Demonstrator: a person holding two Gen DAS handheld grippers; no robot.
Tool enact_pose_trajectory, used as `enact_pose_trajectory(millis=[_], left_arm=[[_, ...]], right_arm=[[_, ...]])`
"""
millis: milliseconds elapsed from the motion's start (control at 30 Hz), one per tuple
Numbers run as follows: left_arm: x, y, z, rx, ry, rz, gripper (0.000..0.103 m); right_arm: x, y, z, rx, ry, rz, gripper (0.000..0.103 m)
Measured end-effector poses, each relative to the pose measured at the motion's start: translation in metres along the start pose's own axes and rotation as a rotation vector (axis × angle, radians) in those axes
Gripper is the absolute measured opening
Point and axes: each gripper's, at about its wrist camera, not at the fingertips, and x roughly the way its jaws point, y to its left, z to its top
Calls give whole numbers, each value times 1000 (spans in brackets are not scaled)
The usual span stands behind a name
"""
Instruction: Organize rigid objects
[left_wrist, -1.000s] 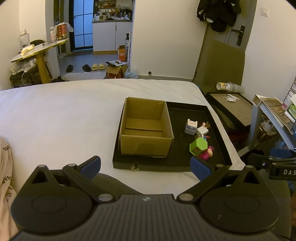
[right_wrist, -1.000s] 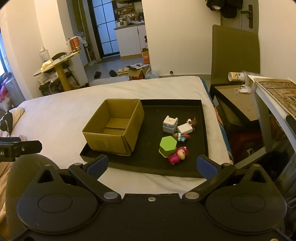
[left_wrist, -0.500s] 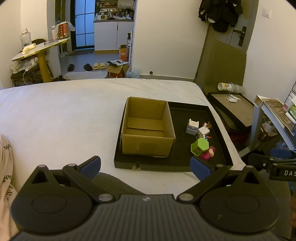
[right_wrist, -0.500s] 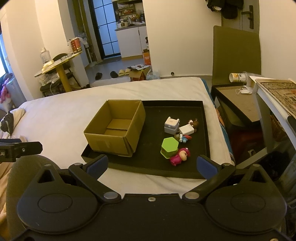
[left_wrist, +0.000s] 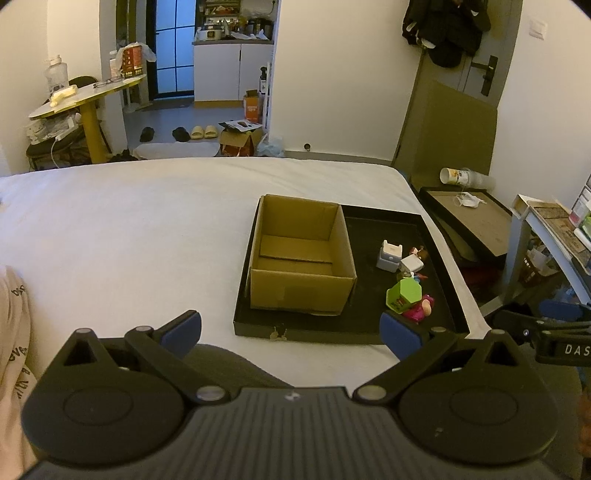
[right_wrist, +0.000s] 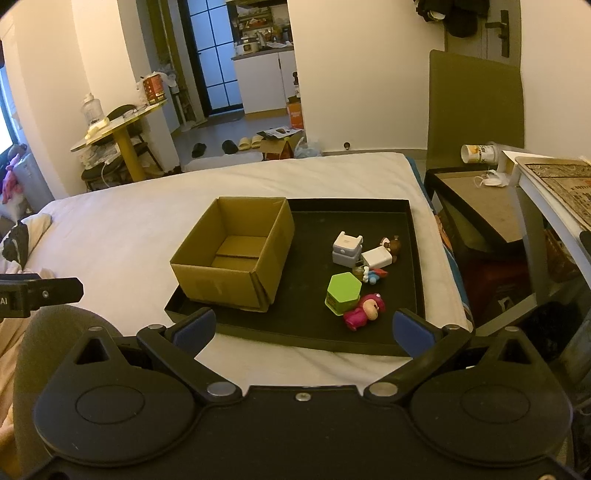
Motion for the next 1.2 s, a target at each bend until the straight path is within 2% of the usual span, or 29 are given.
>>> enact_pose_trajectory(millis=[667, 1200], left_arm=[[1, 2, 3, 1, 10, 4, 102], [24, 3, 13, -8, 54, 14, 102]], right_arm=[[1, -5, 0, 17, -7, -3, 103], [17, -10, 7, 12, 8, -1, 103]])
